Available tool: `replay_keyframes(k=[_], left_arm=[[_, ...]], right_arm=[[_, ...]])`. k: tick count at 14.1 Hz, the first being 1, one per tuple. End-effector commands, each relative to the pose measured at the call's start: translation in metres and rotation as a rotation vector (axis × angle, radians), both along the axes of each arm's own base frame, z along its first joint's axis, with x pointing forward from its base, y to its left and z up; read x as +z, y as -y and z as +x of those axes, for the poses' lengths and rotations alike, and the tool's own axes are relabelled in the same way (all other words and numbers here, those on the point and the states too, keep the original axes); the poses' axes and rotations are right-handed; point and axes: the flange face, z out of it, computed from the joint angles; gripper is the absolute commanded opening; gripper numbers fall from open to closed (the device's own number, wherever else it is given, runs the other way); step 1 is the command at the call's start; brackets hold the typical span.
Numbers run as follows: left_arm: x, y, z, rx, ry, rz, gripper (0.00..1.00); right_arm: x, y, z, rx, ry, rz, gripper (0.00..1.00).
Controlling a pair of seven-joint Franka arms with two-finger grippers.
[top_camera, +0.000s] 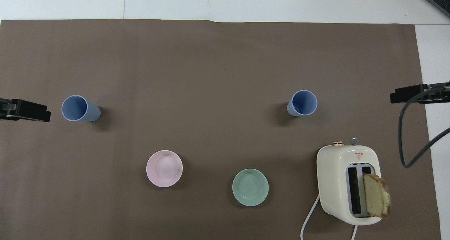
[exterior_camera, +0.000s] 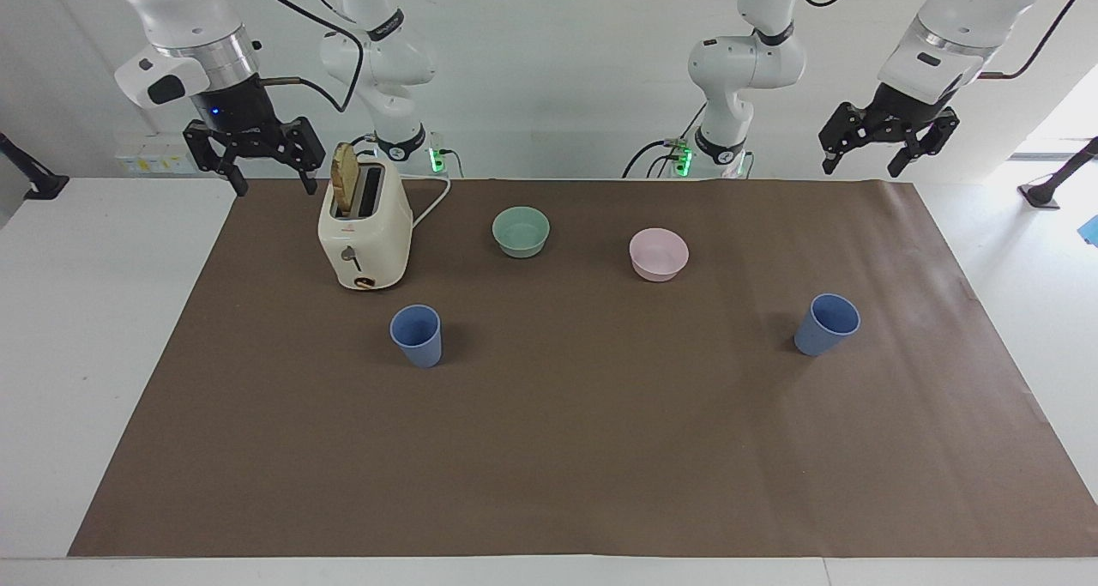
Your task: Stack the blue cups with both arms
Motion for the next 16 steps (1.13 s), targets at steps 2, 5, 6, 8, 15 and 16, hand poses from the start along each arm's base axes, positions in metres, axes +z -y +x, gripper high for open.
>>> replay_keyframes(k=[2, 5, 6, 8, 15, 16], left_arm=[[0.001, -0.001, 0.000, -0.002, 0.016, 0.000, 1.00], [0.001, 0.000, 0.002, 0.000, 0.031, -0.002, 1.00], [0.001, 0.003, 0.002, -0.006, 0.037, -0.002, 1.00], [0.001, 0.000, 0.003, 0.000, 0.037, -0.002, 1.00], [-0.009, -0.016, 0.013, 0.031, 0.066, -0.004, 1.00], [-0.017, -0.023, 0.018, 0.046, 0.071, -0.004, 1.00]], right_arm=[[0.001, 0.002, -0.004, 0.014, -0.005, 0.007, 1.00], [0.001, 0.002, -0.004, 0.014, -0.005, 0.007, 1.00], [0.001, 0.002, -0.004, 0.014, -0.005, 0.007, 1.00], [0.001, 0.002, -0.004, 0.014, -0.005, 0.007, 1.00], [0.001, 0.002, -0.004, 0.014, -0.005, 0.007, 1.00], [0.001, 0.002, -0.004, 0.014, -0.005, 0.007, 1.00]])
